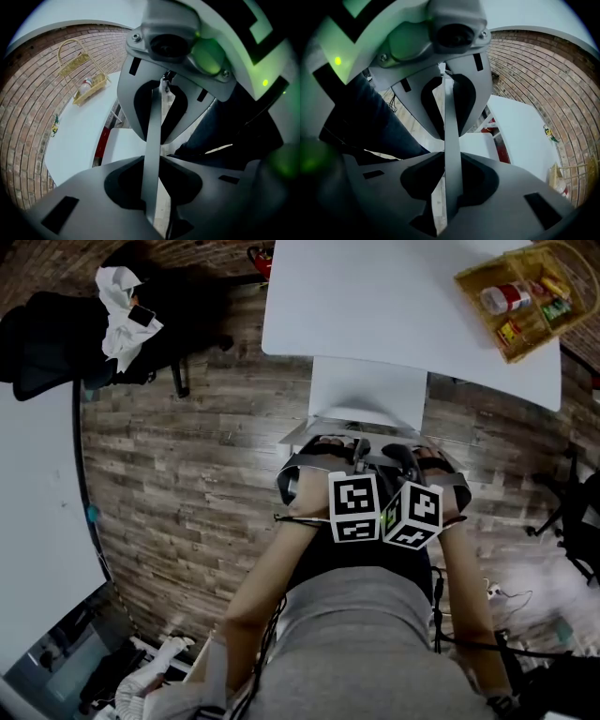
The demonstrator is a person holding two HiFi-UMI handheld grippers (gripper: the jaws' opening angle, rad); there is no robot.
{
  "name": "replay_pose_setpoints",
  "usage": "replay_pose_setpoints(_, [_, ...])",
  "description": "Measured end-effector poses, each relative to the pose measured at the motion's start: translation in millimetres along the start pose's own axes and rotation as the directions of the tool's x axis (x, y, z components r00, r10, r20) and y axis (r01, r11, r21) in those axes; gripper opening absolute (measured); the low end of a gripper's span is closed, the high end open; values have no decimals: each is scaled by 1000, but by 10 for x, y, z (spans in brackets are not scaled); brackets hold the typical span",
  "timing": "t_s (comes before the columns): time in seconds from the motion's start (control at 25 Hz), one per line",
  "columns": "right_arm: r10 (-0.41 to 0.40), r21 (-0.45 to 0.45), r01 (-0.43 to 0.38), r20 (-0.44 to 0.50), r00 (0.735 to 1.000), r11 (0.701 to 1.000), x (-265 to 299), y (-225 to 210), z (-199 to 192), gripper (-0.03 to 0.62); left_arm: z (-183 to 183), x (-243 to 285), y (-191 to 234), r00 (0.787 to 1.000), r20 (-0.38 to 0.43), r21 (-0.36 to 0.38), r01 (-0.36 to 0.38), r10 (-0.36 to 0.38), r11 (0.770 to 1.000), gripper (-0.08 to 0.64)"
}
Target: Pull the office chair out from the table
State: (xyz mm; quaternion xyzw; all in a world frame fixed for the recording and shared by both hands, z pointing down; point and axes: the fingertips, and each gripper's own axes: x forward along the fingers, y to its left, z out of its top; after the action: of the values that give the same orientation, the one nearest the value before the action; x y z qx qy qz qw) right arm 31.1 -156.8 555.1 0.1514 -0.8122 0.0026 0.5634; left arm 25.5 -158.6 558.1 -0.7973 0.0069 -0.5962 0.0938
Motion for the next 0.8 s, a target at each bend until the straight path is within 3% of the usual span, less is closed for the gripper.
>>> replay_pose_setpoints(0.8, [48, -58, -48, 8, 999, 997, -326, 1500, -130, 89, 69, -248, -1522, 999, -1, -81, -33, 33, 996, 91])
